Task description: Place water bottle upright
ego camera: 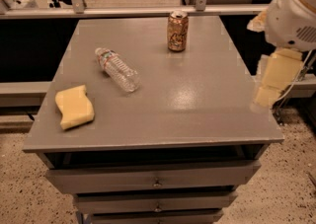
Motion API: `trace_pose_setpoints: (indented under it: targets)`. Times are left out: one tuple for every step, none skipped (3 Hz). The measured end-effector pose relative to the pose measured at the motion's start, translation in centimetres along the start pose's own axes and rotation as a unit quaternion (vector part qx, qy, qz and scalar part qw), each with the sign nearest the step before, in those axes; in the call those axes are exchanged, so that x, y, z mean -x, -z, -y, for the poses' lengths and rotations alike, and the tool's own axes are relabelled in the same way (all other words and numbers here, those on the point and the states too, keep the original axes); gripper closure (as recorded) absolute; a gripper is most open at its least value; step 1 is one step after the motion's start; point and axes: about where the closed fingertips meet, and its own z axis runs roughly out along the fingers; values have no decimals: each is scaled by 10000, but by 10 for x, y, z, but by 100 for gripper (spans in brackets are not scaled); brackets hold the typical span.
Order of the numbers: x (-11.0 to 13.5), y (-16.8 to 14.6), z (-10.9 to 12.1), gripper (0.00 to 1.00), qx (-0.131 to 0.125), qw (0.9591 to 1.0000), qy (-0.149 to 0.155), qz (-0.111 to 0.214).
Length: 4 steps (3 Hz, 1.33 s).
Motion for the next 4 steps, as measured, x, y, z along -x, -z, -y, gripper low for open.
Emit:
trace_pose_setpoints:
  targets:
    - [70, -32, 10, 0, 249, 9986, 188, 416]
    - [138, -61, 13, 0, 518, 9959, 106, 728]
    - [205, -86, 1, 0, 787, 9915, -196, 1015]
    - [205, -86, 1, 0, 787, 9915, -195, 1015]
